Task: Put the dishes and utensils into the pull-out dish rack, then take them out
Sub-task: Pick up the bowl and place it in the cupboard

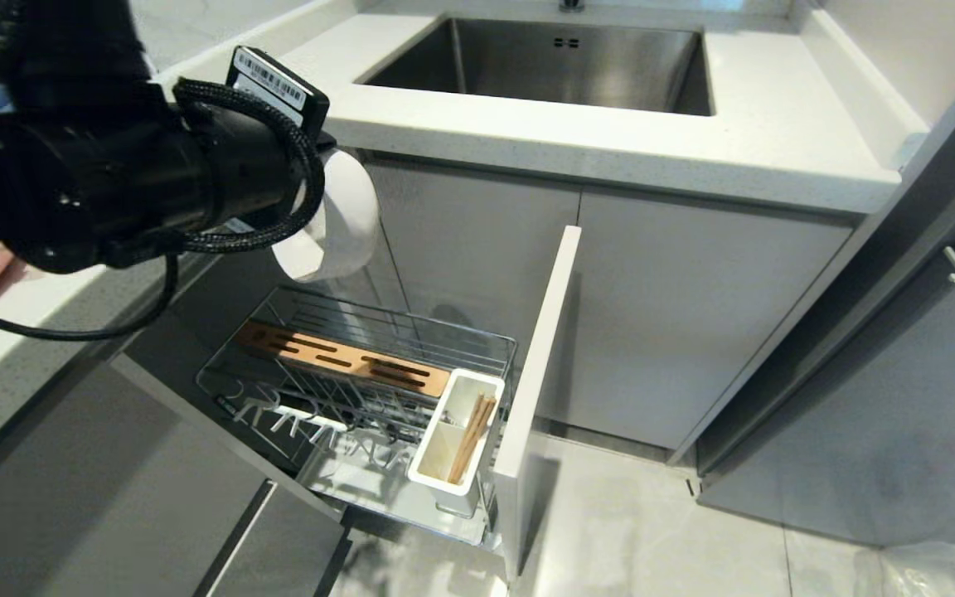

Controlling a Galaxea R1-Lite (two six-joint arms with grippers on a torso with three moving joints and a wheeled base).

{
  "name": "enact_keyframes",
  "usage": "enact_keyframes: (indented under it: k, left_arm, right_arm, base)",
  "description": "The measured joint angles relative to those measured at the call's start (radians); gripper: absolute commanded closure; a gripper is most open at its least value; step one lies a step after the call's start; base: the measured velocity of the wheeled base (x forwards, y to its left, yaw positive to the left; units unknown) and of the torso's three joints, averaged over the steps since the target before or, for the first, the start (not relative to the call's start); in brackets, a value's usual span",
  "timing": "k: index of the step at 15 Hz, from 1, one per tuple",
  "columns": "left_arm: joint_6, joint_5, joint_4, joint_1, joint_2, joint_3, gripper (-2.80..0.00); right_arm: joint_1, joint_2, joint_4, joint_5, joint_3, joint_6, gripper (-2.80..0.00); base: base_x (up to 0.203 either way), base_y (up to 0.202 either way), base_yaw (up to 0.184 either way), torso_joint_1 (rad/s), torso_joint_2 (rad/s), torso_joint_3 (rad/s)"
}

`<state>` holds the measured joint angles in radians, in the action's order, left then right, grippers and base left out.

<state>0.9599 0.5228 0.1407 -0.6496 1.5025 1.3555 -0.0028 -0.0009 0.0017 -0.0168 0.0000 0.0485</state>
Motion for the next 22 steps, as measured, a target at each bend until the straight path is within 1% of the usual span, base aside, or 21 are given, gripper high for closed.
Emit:
enact_keyframes:
  k: [1, 3, 5, 8, 9, 12, 14, 15, 17, 22]
  left_arm:
    - [0.040, 0.001, 0.044, 0.013, 0.027, -0.002, 0.00]
    - [0.077, 0.008, 0.112, 0.025, 0.076, -0.016, 0.00]
    - [0.142, 0.010, 0.186, 0.045, 0.131, -0.030, 0.00]
    - [0.210, 0.010, 0.286, 0.068, 0.206, -0.071, 0.00]
    - [0.226, 0.009, 0.336, 0.083, 0.232, -0.094, 0.00]
    - [0.244, 0.003, 0.483, 0.115, 0.308, -0.142, 0.00]
    - [0.277, -0.013, 0.571, 0.140, 0.350, -0.159, 0.00]
    - [0.296, -0.027, 0.602, 0.148, 0.370, -0.165, 0.00]
    - [0.308, -0.035, 0.635, 0.157, 0.404, -0.170, 0.00]
    - [0.391, -0.036, 0.665, 0.183, 0.484, -0.171, 0.00]
  right_arm:
    - [0.000, 0.000, 0.000, 0.000, 0.000, 0.000, 0.00]
    - [0.000, 0.000, 0.000, 0.000, 0.000, 0.000, 0.00]
    - [0.000, 0.000, 0.000, 0.000, 0.000, 0.000, 0.00]
    - [0.000, 0.000, 0.000, 0.000, 0.000, 0.000, 0.00]
    - [0.000, 0.000, 0.000, 0.000, 0.000, 0.000, 0.00]
    - [-0.001, 0.000, 0.000, 0.000, 0.000, 0.000, 0.00]
    - [0.000, 0.000, 0.000, 0.000, 0.000, 0.000, 0.00]
    - [0.000, 0.000, 0.000, 0.000, 0.000, 0.000, 0.00]
    - [0.000, 0.000, 0.000, 0.000, 0.000, 0.000, 0.00]
    - [0.000, 0.000, 0.000, 0.000, 0.000, 0.000, 0.00]
  base:
    - [0.000, 0.000, 0.000, 0.000, 0.00, 0.000]
    - [0.000, 0.000, 0.000, 0.000, 0.00, 0.000]
    - [0.000, 0.000, 0.000, 0.000, 0.00, 0.000]
    - [0.000, 0.000, 0.000, 0.000, 0.00, 0.000]
    - [0.000, 0.000, 0.000, 0.000, 0.00, 0.000]
    - [0.000, 0.000, 0.000, 0.000, 0.00, 0.000]
    - [0.000, 0.000, 0.000, 0.000, 0.00, 0.000]
    - [0.000, 0.000, 0.000, 0.000, 0.00, 0.000]
    - [0.000, 0.000, 0.000, 0.000, 0.00, 0.000]
    - [0.000, 0.000, 0.000, 0.000, 0.00, 0.000]
